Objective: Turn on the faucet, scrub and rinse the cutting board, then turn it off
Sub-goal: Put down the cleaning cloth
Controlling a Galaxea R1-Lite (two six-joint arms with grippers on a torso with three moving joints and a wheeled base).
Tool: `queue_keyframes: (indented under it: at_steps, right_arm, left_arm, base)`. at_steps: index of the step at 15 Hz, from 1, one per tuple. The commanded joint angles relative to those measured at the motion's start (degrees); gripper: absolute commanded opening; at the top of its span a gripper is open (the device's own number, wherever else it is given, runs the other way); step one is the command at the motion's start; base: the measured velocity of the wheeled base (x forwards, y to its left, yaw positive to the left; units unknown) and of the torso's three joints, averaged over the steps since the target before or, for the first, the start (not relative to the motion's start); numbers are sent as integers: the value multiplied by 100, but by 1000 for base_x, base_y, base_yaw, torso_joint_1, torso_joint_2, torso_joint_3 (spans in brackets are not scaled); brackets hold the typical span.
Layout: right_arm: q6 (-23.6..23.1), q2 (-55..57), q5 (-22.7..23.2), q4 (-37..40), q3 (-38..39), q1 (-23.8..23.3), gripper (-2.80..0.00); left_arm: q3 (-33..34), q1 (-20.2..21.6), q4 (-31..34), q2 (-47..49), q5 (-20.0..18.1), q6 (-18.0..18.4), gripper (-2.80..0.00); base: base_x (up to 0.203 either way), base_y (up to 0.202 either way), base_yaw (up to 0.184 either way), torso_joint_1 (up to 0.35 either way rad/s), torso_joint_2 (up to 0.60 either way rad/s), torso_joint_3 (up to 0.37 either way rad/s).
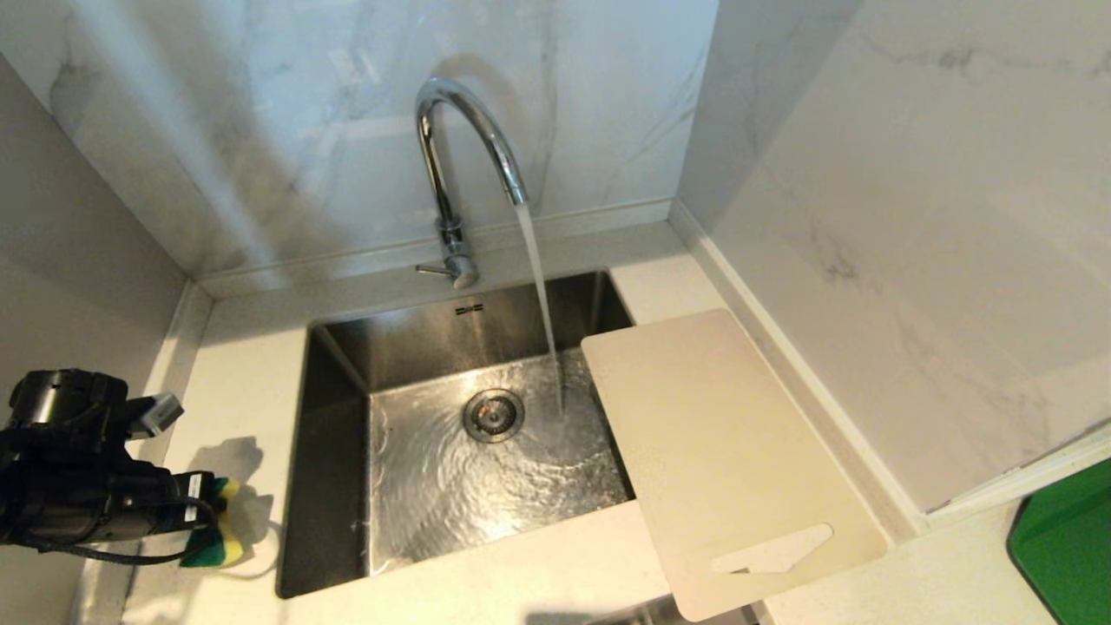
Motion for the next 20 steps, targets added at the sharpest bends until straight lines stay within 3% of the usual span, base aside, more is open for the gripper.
queue_keyframes:
  at_steps: [1,8,20]
  right_arm:
    - [-1,10,6,0,1,1,-280]
    - [-1,10,9,0,1,1,-280]
    - [-1,10,9,0,1,1,-280]
  left_arm:
    - [-322,3,450,2,9,2,-280]
    - [-734,2,1318,30,185,120,-280]
    - [-735,-77,1142,697,115,135,-280]
  base:
    - [0,0,0,0,0,0]
    - [0,0,0,0,0,0]
    - [0,0,0,0,0,0]
